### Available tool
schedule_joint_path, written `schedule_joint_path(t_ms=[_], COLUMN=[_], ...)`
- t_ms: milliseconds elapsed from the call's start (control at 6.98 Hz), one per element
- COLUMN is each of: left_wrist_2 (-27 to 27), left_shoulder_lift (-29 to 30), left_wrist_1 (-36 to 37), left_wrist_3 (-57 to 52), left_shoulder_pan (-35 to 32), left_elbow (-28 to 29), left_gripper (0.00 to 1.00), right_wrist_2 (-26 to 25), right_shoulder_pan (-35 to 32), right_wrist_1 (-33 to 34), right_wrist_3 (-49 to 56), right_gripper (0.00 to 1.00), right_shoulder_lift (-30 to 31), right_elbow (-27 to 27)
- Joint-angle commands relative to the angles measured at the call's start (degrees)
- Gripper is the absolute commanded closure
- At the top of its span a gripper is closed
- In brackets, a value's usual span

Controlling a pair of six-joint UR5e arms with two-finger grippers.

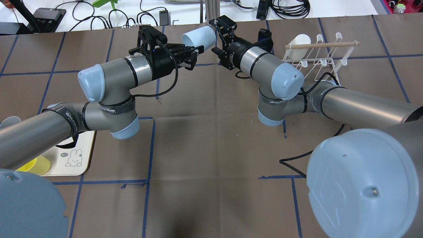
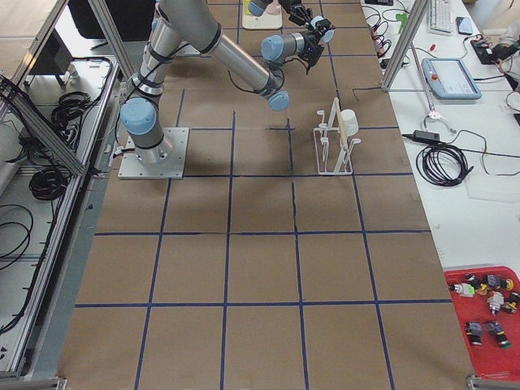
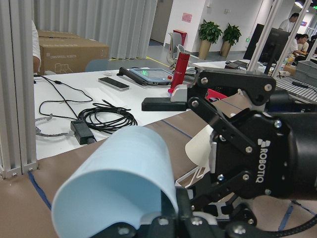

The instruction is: Transfer IKEA cup to right arm and place on rack

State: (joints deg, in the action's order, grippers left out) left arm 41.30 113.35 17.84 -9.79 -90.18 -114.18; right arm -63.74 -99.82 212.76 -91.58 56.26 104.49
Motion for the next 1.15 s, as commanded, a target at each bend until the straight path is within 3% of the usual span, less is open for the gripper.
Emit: schedule_joint_path(t_ms=[0, 1003], left_wrist_2=[0.0, 0.0], left_shoulder_lift=[-0.1, -0.1], left_wrist_1=[0.0, 0.1], left_wrist_3=[0.0, 0.6], left_shoulder_pan=[0.0, 0.0], left_elbow=[0.0, 0.0], left_gripper=[0.96, 0.95], right_wrist_2=[-0.1, 0.0], right_shoulder_pan=[-0.3, -1.5], right_wrist_1=[-0.1, 0.0], right_wrist_3=[-0.8, -2.5], right_gripper=[0.01, 0.01], right_shoulder_lift=[-0.8, -2.6], right_elbow=[-1.7, -3.9])
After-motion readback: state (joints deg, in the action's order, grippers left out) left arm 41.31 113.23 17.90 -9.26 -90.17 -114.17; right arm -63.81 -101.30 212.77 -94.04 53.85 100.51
